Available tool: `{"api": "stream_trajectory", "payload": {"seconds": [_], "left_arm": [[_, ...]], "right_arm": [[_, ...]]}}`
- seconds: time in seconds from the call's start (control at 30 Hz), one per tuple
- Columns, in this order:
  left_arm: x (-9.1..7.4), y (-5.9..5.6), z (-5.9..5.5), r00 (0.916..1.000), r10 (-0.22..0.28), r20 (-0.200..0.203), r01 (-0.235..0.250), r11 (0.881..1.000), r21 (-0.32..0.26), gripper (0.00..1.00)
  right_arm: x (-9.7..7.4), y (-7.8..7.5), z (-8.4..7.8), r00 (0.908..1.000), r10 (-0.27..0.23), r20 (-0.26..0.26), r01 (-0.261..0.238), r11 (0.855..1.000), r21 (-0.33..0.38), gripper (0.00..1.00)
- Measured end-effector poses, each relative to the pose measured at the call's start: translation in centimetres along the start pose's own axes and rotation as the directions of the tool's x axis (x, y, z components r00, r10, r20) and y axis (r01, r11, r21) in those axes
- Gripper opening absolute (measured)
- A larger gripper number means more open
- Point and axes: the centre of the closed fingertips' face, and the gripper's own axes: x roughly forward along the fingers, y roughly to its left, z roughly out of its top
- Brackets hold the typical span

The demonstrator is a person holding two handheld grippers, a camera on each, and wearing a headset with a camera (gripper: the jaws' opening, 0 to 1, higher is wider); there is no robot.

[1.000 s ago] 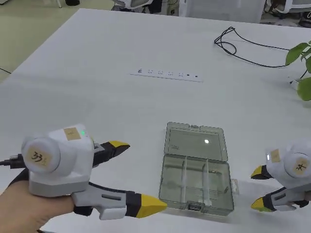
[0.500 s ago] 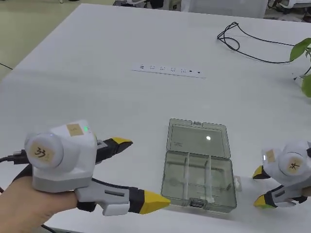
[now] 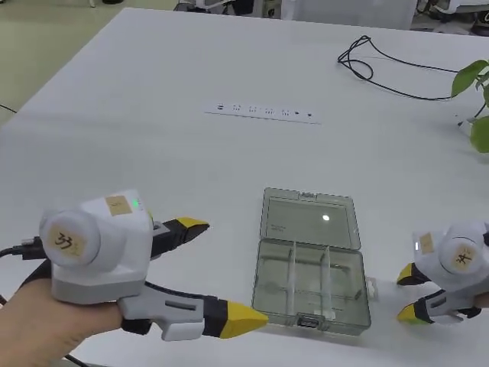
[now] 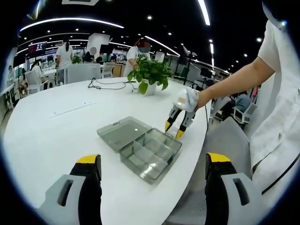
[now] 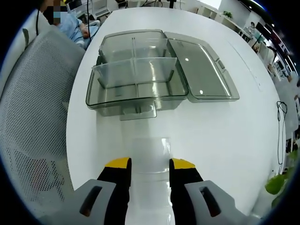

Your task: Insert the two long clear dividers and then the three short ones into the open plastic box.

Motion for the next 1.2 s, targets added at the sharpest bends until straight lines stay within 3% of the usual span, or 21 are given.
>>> {"api": "stream_trajectory", "payload": {"seconds": [0.43,0.8,1.03,1.2], "left_arm": [[0.6,-0.4,0.4,0.9993,-0.036,-0.009,0.037,0.999,0.017,0.92],[1.7,-1.5,1.6,0.9949,-0.101,-0.008,0.101,0.994,0.049,0.90],[3.0,-2.6,3.3,0.9872,-0.158,0.024,0.157,0.987,0.010,0.86],[3.7,-3.5,4.3,0.9818,-0.187,0.035,0.187,0.982,-0.016,0.82]], "right_arm": [[-3.1,0.3,1.2,0.9917,-0.099,0.082,0.094,0.994,0.061,0.32],[-6.9,1.1,3.7,0.9635,-0.213,0.162,0.199,0.975,0.099,0.32],[-10.1,2.5,6.8,0.9370,-0.273,0.218,0.259,0.962,0.091,0.32],[-11.8,3.5,8.6,0.9216,-0.313,0.229,0.305,0.950,0.073,0.32]]}}
